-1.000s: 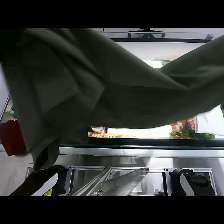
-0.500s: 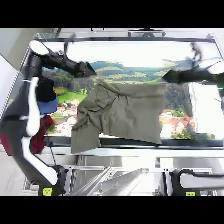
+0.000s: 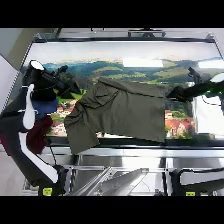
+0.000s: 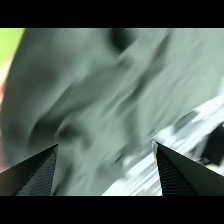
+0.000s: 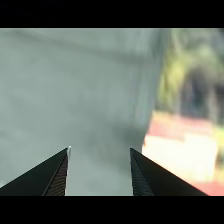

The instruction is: Fold the shirts.

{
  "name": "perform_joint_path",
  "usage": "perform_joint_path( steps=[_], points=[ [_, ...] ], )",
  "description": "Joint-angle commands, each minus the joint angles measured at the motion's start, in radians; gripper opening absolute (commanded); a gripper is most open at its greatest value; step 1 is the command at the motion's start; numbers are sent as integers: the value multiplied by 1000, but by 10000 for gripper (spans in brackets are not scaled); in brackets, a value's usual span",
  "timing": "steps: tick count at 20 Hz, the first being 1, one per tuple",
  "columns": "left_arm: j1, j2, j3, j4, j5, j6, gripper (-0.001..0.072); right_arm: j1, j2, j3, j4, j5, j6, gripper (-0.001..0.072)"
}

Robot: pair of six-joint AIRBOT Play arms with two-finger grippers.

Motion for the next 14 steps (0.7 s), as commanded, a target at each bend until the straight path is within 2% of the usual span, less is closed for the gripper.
perform_joint_path(
  steps=[1,2,6,10,12,14],
  points=[
    [14,175,-176,328,13,37,649,-87,163,-195,-3,34,5,428],
    [20,227,-229,378,45,55,649,-112,233,-297,-3,-7,10,428],
    [11,350,-417,377,166,179,650,-159,410,-631,-4,-219,58,433],
    [11,349,-526,365,276,267,649,-158,410,-774,-3,-237,39,441],
    [11,323,-552,364,253,294,649,-157,398,-781,-4,-233,25,441],
    [11,308,-593,299,245,330,648,-156,389,-781,-3,-227,25,441]
  ],
)
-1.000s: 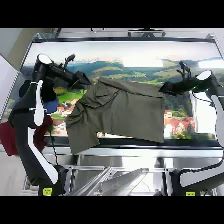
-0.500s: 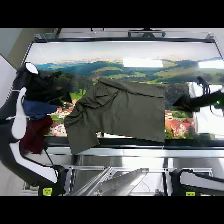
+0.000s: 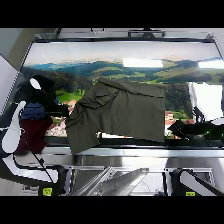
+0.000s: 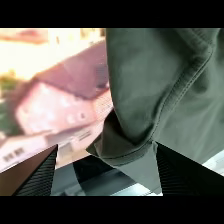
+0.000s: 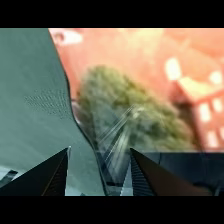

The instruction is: Fold the shirts.

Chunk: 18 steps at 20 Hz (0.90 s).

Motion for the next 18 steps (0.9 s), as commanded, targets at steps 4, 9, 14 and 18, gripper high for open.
perform_joint_path(
  steps=[4,9,14,18],
  points=[
    [-1,-53,-24,-159,-19,110,537,-2,-43,-33,1,-2,-11,441],
    [14,-53,43,-157,-33,110,291,53,-145,-33,126,-6,-106,439],
    [16,-53,-100,-157,-35,111,295,217,-229,-32,140,6,-138,271],
    [18,-47,-108,-170,-55,103,6,238,-214,16,256,82,-208,12]
  ],
)
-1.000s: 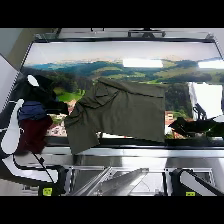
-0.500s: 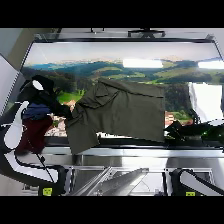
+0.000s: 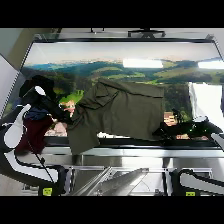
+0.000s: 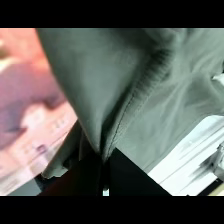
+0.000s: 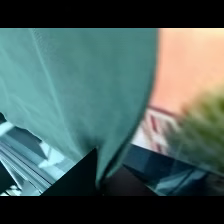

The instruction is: Fold the shirts.

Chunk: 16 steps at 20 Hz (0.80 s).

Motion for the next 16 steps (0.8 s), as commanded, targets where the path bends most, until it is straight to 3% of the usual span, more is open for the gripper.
perform_joint_path(
  steps=[1,3,5,11,13,16],
  points=[
    [2,15,8,-37,-29,-14,6,26,23,59,124,99,-69,12],
    [2,65,85,-191,-92,-16,6,25,105,145,204,217,-83,12],
    [15,170,204,-456,-148,-8,6,14,251,290,297,326,-83,12],
    [201,503,623,-1532,-126,133,15,-220,635,975,456,293,-93,12],
    [358,581,697,-1691,-7,110,15,-336,710,1156,429,197,-88,12],
    [678,681,703,-1699,135,-41,16,-443,776,1288,294,42,-42,12]
  ],
)
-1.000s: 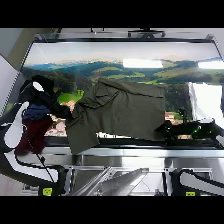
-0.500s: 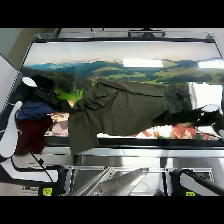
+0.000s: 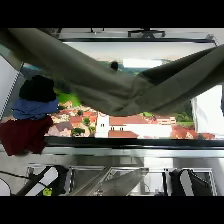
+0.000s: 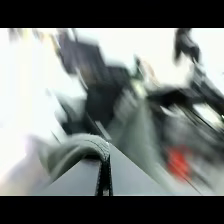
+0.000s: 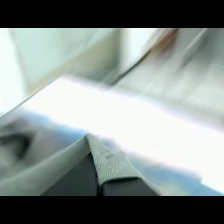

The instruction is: Fold the shirts.

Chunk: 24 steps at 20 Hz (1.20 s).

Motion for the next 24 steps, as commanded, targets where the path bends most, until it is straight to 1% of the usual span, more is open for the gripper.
perform_joint_path(
  steps=[1,2,3,4,5,6,8,9,10,11,12,13,14,16,18,20,22,24],
  points=[
    [348,127,18,-187,144,-156,16,-106,82,173,-102,-166,75,12],
    [428,150,-23,-187,141,-188,16,-106,75,173,-101,-165,80,12],
    [478,169,-67,-187,139,-194,16,-106,60,172,-97,-151,84,12],
    [488,182,-105,-186,139,-194,16,-106,31,166,-69,-125,99,11],
    [462,188,-142,-166,140,-187,16,-106,5,156,-30,-99,99,11],
    [405,186,-166,-90,144,-185,17,-106,-30,135,31,-64,98,11],
    [198,148,-198,185,156,-196,17,-97,-105,76,87,2,89,11],
    [68,111,-220,346,176,-228,17,-77,-139,39,74,21,90,11],
    [-35,69,-241,465,190,-270,17,-53,-173,-16,57,40,89,11],
    [-135,25,-271,569,214,-282,15,-24,-200,-80,17,46,89,11],
    [-214,-18,-299,627,257,-282,15,10,-224,-146,-16,40,69,11],
    [-290,-72,-332,675,330,-281,15,57,-262,-220,-61,19,64,11],
    [-348,-132,-350,717,393,-272,16,107,-308,-289,-106,-22,38,11],
    [-429,-287,-354,832,489,-270,16,204,-429,-427,-193,-175,-13,11],
    [-453,-448,-350,879,551,-266,17,260,-598,-472,-202,-299,-53,11],
    [-449,-651,-284,880,561,-223,15,290,-809,-444,-156,-381,-84,11],
    [-447,-840,-169,876,542,-178,15,302,-1003,-371,-79,-401,-112,11],
    [-447,-1004,-13,822,532,-152,15,309,-1165,-256,13,-383,-112,11]
  ],
)
